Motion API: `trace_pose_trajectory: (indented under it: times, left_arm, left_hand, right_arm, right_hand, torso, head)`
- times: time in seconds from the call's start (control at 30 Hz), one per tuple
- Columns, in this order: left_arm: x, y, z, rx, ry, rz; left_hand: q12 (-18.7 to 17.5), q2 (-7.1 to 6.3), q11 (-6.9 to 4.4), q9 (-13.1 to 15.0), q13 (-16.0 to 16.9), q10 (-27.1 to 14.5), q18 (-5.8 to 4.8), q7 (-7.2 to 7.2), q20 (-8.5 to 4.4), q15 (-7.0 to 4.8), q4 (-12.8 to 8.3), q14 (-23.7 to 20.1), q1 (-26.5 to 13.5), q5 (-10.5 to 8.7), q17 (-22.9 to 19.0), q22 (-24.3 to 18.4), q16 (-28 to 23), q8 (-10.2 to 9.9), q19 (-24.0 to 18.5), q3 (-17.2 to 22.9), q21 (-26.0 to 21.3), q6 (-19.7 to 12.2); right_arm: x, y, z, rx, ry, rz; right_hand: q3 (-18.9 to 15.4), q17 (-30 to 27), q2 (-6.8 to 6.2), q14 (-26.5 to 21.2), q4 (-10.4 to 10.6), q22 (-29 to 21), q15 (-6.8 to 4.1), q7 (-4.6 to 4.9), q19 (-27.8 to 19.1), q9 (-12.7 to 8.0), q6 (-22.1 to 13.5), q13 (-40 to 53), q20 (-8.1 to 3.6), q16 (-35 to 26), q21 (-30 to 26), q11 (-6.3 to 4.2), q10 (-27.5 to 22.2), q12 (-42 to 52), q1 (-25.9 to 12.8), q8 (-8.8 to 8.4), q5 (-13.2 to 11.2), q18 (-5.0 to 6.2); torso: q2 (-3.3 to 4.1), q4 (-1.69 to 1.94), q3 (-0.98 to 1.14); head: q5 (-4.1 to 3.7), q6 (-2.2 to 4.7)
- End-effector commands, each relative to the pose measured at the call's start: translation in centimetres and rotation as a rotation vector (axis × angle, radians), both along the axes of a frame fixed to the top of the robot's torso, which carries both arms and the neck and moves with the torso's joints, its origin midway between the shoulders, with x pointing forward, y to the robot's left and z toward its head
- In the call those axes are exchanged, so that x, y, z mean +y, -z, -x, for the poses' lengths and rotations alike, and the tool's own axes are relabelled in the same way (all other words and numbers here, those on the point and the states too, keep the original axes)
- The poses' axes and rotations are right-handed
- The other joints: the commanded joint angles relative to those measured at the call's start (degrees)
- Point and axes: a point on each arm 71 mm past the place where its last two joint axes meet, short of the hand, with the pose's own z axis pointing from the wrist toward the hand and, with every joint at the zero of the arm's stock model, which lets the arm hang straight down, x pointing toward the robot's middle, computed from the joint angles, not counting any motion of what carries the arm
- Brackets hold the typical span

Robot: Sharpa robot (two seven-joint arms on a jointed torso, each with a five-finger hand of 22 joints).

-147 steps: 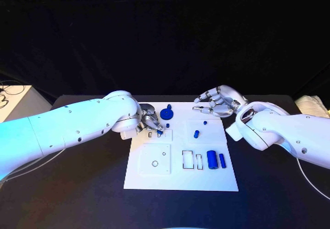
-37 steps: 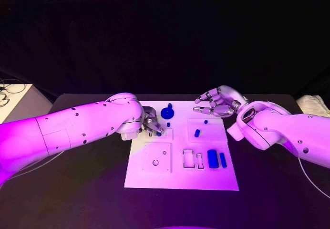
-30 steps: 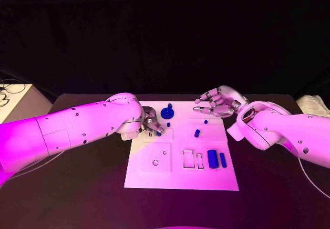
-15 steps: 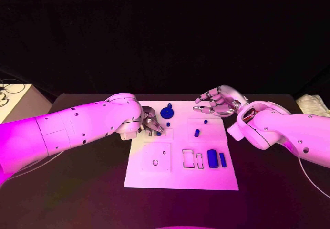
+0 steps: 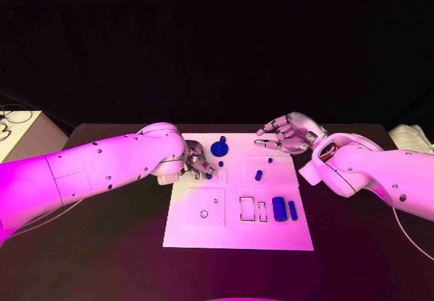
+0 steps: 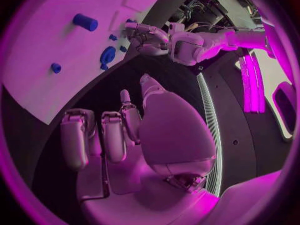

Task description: Assemble the parts on the task board

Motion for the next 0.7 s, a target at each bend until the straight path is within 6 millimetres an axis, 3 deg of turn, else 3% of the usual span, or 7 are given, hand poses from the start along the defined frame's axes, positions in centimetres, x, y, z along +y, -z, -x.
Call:
trace_pose_trajectory:
  times: [0.03, 0.3, 0.33, 0.47, 0.63, 0.7]
  left_arm:
    - [0.12, 0.1, 0.07, 0.002, -0.003, -0.002]
    - [0.36, -0.18, 0.23, -0.015, -0.013, 0.016]
    - [0.36, -0.25, 0.26, -0.017, -0.013, 0.018]
    - [0.31, -0.44, 0.35, -0.018, -0.014, 0.03]
    - [0.11, -0.64, 0.45, -0.019, -0.016, 0.055]
    - [0.02, -0.73, 0.47, -0.019, -0.017, 0.067]
  left_hand:
    - [0.19, -0.38, -0.03, -0.05, 0.16, -0.33, -0.82, 0.11, 0.06, -0.25, 0.24, 4.37, 0.48, -0.41, 9.48, 0.14, 0.26, -0.19, 0.43, -0.78, -0.21, 0.14]
    - [-0.35, -1.14, 0.11, -0.02, -0.73, -0.96, -0.75, 0.29, 0.1, -0.16, 2.75, 4.22, 0.92, -1.31, 8.95, -0.17, -0.04, -0.29, 0.21, -3.49, -0.4, -0.28]
    - [-0.42, -1.17, 0.15, 0.01, -0.89, -1.09, -0.75, 0.32, 0.13, -0.11, 3.05, 4.21, 0.67, -2.68, 8.91, -0.16, -0.07, -0.26, 0.22, -4.23, -0.41, -0.35]
    - [-0.36, -0.8, 0.17, 0.08, -0.94, -1.21, -0.75, 0.32, 0.18, -0.09, 3.16, 4.23, 0.23, -5.18, 8.96, -0.09, -0.07, -0.16, 0.27, -5.63, -0.41, -0.5]
    - [-0.31, -0.53, 0.17, 0.15, -1.03, -1.34, -0.73, 0.32, 0.22, -0.08, 3.21, 4.22, -0.5, -7.45, 8.89, -0.17, -0.12, -0.04, 0.2, -7.16, -0.49, -0.65]
    - [-0.36, -0.31, 0.19, 0.21, -1.23, -1.5, -0.7, 0.32, 0.24, -0.07, 3.22, 4.2, -0.94, -9.6, 8.82, -0.24, -0.18, 0.05, 0.14, -8.18, -0.55, -0.76]
  right_arm:
    - [0.09, -0.09, 0.07, -0.009, -0.011, -0.003]
    - [0.07, -0.08, 0.06, -0.008, -0.012, -0.002]
    - [0.07, -0.08, 0.06, -0.008, -0.012, -0.002]
    - [0.06, -0.08, 0.05, -0.008, -0.012, -0.002]
    - [0.12, -0.07, 0.03, -0.008, -0.014, -0.002]
    - [0.13, -0.07, 0.03, -0.007, -0.014, -0.002]
  right_hand:
    - [-0.1, 7.04, -0.03, 4.09, 0.28, 10.38, 0.24, 0.06, 2.13, 0.09, -0.28, 2.75, 0.05, -0.32, -0.26, 0.02, -0.35, -0.35, -0.35, 0.39, 0.33, 0.46]
    - [-0.12, 7.03, 0.0, 4.08, 0.27, 10.37, 0.23, 0.06, 2.12, 0.09, -0.29, 2.78, 0.05, -0.33, -0.28, 0.02, -0.32, -0.31, -0.49, 0.4, 0.34, 0.47]
    - [-0.12, 7.03, 0.0, 4.08, 0.27, 10.37, 0.23, 0.06, 2.12, 0.09, -0.29, 2.78, 0.05, -0.33, -0.28, 0.02, -0.32, -0.31, -0.49, 0.4, 0.34, 0.47]
    - [-0.12, 7.03, 0.0, 4.08, 0.27, 10.37, 0.23, 0.06, 2.12, 0.09, -0.29, 2.78, 0.05, -0.33, -0.28, 0.02, -0.32, -0.31, -0.49, 0.4, 0.34, 0.47]
    - [-0.13, 7.05, 0.05, 4.09, 0.27, 10.36, 0.23, 0.05, 2.12, 0.1, -0.3, 2.79, 0.05, -0.33, -0.3, 0.02, -0.31, -0.31, -0.64, 0.41, 0.37, 0.47]
    - [-0.13, 7.05, 0.05, 4.09, 0.27, 10.36, 0.23, 0.05, 2.12, 0.1, -0.3, 2.79, 0.05, -0.33, -0.3, 0.02, -0.31, -0.31, -0.64, 0.41, 0.37, 0.47]
  torso:
    - [0.01, 0.01, -0.02]
    - [0.02, -0.04, -0.04]
    - [-0.02, -0.04, 0.02]
    - [-0.04, 0.02, 0.01]
    - [-0.02, 0.05, -0.05]
    - [-0.05, 0.05, -0.05]
  head:
    - [-0.01, -0.03]
    - [-0.14, -0.14]
    - [-0.13, -0.14]
    - [-0.23, -0.14]
    - [-0.22, -0.07]
    - [-0.24, -0.06]
